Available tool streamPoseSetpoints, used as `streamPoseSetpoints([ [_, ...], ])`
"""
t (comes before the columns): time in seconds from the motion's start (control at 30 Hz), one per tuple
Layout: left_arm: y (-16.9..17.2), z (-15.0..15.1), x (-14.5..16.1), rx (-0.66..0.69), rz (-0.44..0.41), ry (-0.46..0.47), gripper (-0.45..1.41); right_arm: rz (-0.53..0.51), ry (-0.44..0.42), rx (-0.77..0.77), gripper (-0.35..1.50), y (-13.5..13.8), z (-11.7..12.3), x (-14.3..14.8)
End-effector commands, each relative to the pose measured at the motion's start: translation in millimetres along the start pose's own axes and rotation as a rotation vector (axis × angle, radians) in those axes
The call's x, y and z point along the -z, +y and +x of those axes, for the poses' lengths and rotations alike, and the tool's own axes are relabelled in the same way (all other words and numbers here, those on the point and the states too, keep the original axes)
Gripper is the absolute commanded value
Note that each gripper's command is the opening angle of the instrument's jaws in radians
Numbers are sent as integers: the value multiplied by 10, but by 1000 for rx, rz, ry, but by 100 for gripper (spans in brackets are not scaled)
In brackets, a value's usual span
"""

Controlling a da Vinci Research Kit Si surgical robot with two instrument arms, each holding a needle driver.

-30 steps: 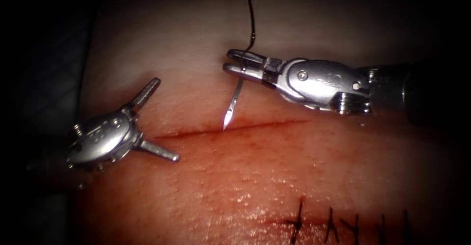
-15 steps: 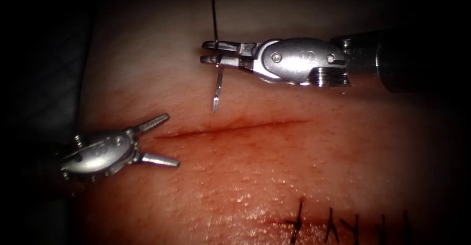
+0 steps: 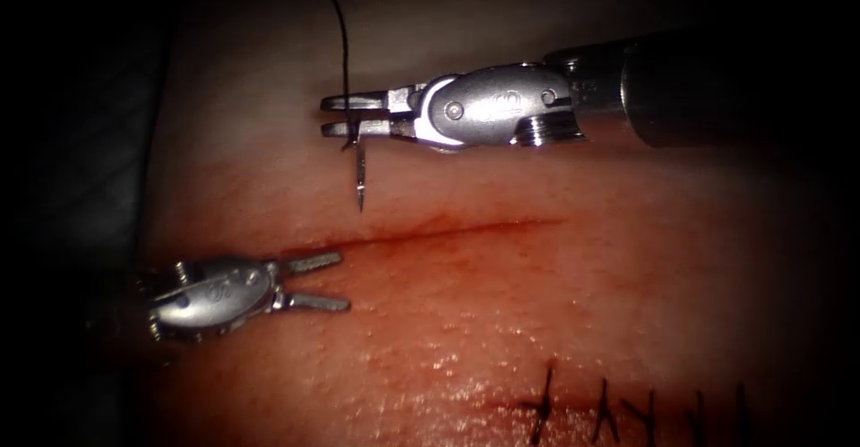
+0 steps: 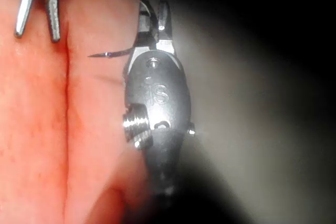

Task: Wound Closure
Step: Insert the needle through the top of the wound.

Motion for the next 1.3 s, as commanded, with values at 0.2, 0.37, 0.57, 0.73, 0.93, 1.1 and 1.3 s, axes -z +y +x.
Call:
streamPoseSetpoints([
  [0.2, -1, -8, -19, -8, 1, -14, -5, 0, 3, 48, -35, -3, -19, -15],
  [0.37, 3, -15, -24, -7, -2, -55, -5, 2, 14, 62, -35, -10, -24, -26],
  [0.57, 14, -30, -28, -5, -11, -114, -5, 3, 22, 97, -35, -15, -29, -35],
  [0.73, 15, -30, -29, -1, -12, -120, -5, 0, 22, 124, -35, -15, -34, -35],
  [0.93, 15, -30, -29, -1, -12, -123, -3, -7, 26, 139, -35, -14, -36, -40],
  [1.1, 16, -31, -29, -2, -9, -124, -10, -14, 42, 141, -35, -12, -37, -44],
  [1.3, 18, -33, -26, 8, -28, -119, 4, -15, 42, 150, -35, -12, -40, -44],
])
